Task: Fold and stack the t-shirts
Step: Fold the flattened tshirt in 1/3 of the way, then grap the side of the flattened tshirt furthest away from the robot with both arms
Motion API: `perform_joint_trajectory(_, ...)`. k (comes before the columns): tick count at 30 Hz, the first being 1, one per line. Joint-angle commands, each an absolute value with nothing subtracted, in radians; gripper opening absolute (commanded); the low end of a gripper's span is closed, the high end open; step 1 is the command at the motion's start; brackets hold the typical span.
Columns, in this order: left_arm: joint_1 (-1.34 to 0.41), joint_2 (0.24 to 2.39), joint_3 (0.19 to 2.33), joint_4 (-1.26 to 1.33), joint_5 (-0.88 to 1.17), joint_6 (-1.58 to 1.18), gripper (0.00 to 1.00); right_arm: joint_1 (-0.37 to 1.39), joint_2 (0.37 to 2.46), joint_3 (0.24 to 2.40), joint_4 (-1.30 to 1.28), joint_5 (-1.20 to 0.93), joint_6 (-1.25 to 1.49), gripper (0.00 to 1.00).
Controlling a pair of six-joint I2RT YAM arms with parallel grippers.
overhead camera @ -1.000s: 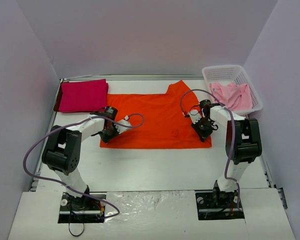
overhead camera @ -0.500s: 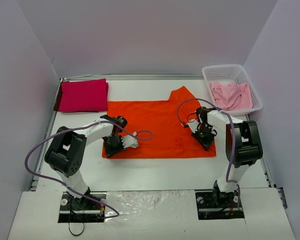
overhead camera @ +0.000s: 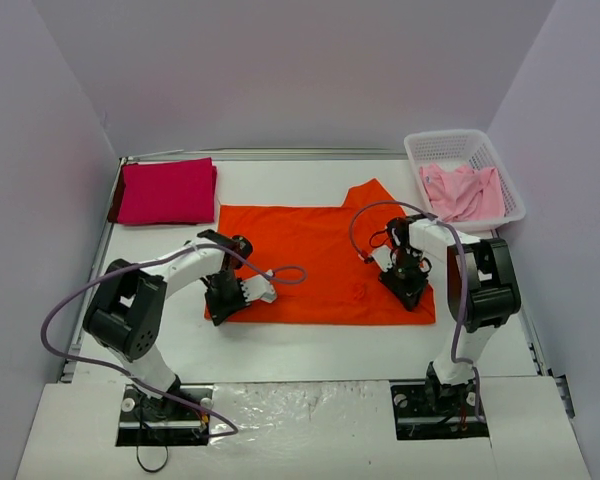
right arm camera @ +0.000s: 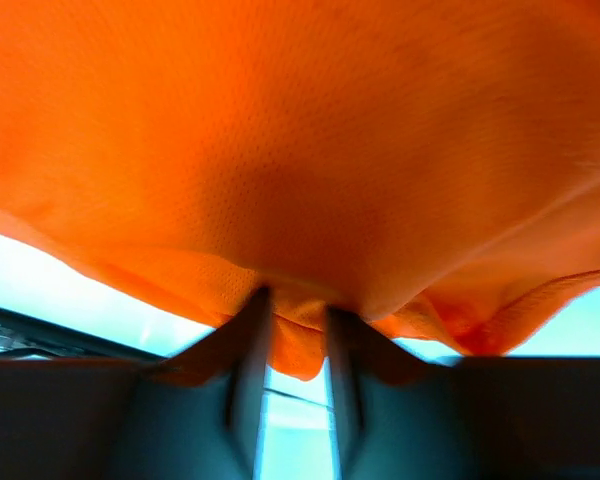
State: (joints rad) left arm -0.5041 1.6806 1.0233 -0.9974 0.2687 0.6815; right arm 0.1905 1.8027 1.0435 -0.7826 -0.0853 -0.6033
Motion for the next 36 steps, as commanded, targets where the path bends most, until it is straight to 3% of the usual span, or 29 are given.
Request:
perform_joint_trajectory(1, -0.509, 1.580, 1.156, -1.115, 0.319, 0.709, 0.02, 0.196, 1.802, 1.133, -0.879, -0.147, -0.614, 0.28)
perform_joint_trajectory(5, -0.508, 1.551, 1.325, -1.216, 0.315, 0.724, 0.02, 0.195, 1.778, 1.248, -0.957, -0.179, -0.629, 0.40)
perform_joint_trajectory(7, -0.506, 1.542, 1.399, -1.253, 0.284, 0.724, 0.02, 0.195, 1.773, 1.330, -1.008, -0.195, -0.632, 0.60)
perform_joint_trajectory(9, -0.499, 1.533, 1.492, -1.249, 0.258, 0.712, 0.02, 0.195, 1.764, 1.415, -1.063, -0.222, -0.637, 0.66)
perform_joint_trajectory(10, -0.492, 1.520, 1.517, -1.235, 0.255, 0.707, 0.03, 0.196, 1.763, 1.445, -1.081, -0.233, -0.640, 0.76)
perform_joint_trajectory(12, -0.466, 1.499, 1.554, -1.157, 0.256, 0.683, 0.12, 0.196, 1.746, 1.526, -1.110, -0.255, -0.650, 0.87)
perform_joint_trajectory(18, -0.326, 1.574, 1.575, -0.938, 0.360, 0.637, 0.17, 0.189, 1.772, 1.663, -1.068, -0.349, -0.658, 0.96)
perform_joint_trajectory(23, -0.184, 1.770, 1.653, -0.844, 0.540, 0.569, 0.18, 0.149, 1.839, 1.703, -0.954, -0.462, -0.620, 0.93)
perform_joint_trajectory(24, -0.160, 1.826, 1.696, -0.829, 0.548, 0.566, 0.19, 0.143, 1.851, 1.706, -0.928, -0.477, -0.617, 0.71)
perform_joint_trajectory(26, -0.146, 1.882, 1.750, -0.824, 0.546, 0.557, 0.20, 0.137, 1.897, 1.730, -0.905, -0.474, -0.598, 0.38)
perform_joint_trajectory(27, -0.143, 1.938, 1.784, -0.827, 0.539, 0.552, 0.21, 0.133, 1.916, 1.742, -0.905, -0.469, -0.594, 0.10)
perform_joint_trajectory(28, -0.137, 1.968, 1.858, -0.834, 0.534, 0.546, 0.21, 0.132, 1.948, 1.753, -0.907, -0.474, -0.591, 0.01)
perform_joint_trajectory(30, -0.132, 2.047, 1.928, -0.856, 0.534, 0.548, 0.23, 0.126, 1.973, 1.766, -0.905, -0.476, -0.595, 0.01)
perform_joint_trajectory(32, -0.120, 2.092, 2.001, -0.822, 0.526, 0.525, 0.26, 0.120, 2.000, 1.766, -0.905, -0.498, -0.606, 0.13)
perform_joint_trajectory(33, -0.112, 2.139, 2.029, -0.816, 0.534, 0.517, 0.34, 0.115, 2.009, 1.763, -0.905, -0.500, -0.607, 0.22)
perform_joint_trajectory(35, -0.095, 2.198, 2.136, -0.825, 0.538, 0.492, 0.38, 0.114, 2.032, 1.763, -0.907, -0.514, -0.617, 0.27)
perform_joint_trajectory(36, -0.091, 2.262, 2.179, -0.836, 0.548, 0.483, 0.40, 0.114, 2.046, 1.761, -0.908, -0.515, -0.617, 0.34)
